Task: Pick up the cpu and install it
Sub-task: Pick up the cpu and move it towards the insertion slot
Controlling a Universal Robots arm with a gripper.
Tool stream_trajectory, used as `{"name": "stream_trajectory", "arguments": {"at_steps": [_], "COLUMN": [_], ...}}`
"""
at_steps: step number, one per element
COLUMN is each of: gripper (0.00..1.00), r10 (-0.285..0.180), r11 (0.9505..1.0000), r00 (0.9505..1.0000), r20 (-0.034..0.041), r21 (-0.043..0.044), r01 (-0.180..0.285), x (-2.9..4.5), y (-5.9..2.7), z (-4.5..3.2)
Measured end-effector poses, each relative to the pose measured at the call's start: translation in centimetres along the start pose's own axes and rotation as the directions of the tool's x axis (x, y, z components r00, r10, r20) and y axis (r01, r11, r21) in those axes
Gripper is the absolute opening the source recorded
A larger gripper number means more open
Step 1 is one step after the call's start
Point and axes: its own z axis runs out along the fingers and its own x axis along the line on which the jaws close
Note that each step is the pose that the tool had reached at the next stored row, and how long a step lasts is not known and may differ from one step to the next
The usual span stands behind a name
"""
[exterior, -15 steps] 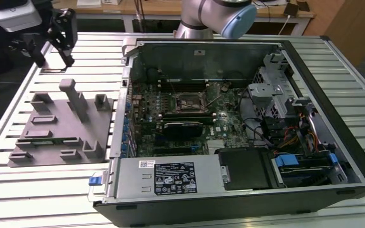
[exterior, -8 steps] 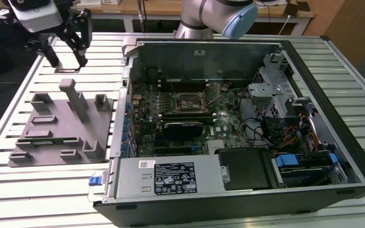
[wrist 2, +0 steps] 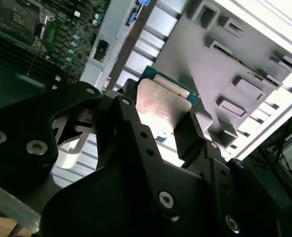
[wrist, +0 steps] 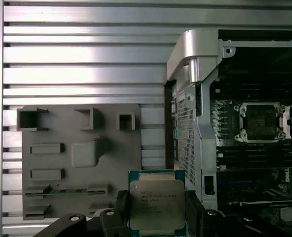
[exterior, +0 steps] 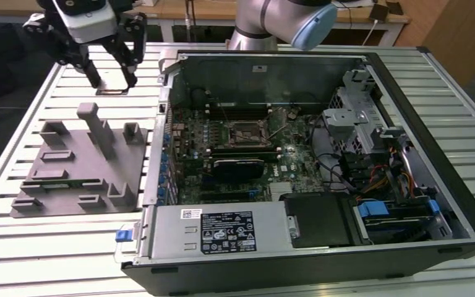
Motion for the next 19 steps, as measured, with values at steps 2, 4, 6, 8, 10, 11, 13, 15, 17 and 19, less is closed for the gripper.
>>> {"name": "stream_trajectory", "arguments": {"at_steps": [2, 4, 6, 8, 10, 11, 13, 15, 17, 19], "gripper": [0.54, 0.54, 0.54, 0.54, 0.54, 0.54, 0.54, 0.54, 0.54, 0.54], "r10": [0.000, 0.000, 0.000, 0.000, 0.000, 0.000, 0.000, 0.000, 0.000, 0.000], "r11": [1.0000, 1.0000, 1.0000, 1.0000, 1.0000, 1.0000, 1.0000, 1.0000, 1.0000, 1.0000], "r00": [1.0000, 1.0000, 1.0000, 1.0000, 1.0000, 1.0000, 1.0000, 1.0000, 1.0000, 1.0000], "r20": [-0.0025, -0.0029, -0.0032, -0.0036, -0.0043, -0.0047, -0.0058, -0.0067, -0.0078, -0.0090], "r21": [0.0001, 0.0001, 0.0001, 0.0001, 0.0002, 0.0002, 0.0003, 0.0002, 0.0003, 0.0004], "r01": [0.000, 0.000, 0.000, 0.000, 0.000, 0.000, 0.000, 0.000, 0.000, 0.000], "x": [-2.06, -2.61, -3.10, -3.63, -4.23, -4.56, -5.30, -6.00, -6.71, -7.43], "y": [0.06, 0.07, 0.08, 0.10, 0.11, 0.12, 0.14, 0.16, 0.18, 0.19], "z": [0.19, 0.28, 0.37, 0.46, 0.56, 0.60, 0.70, 0.81, 0.93, 1.06]}}
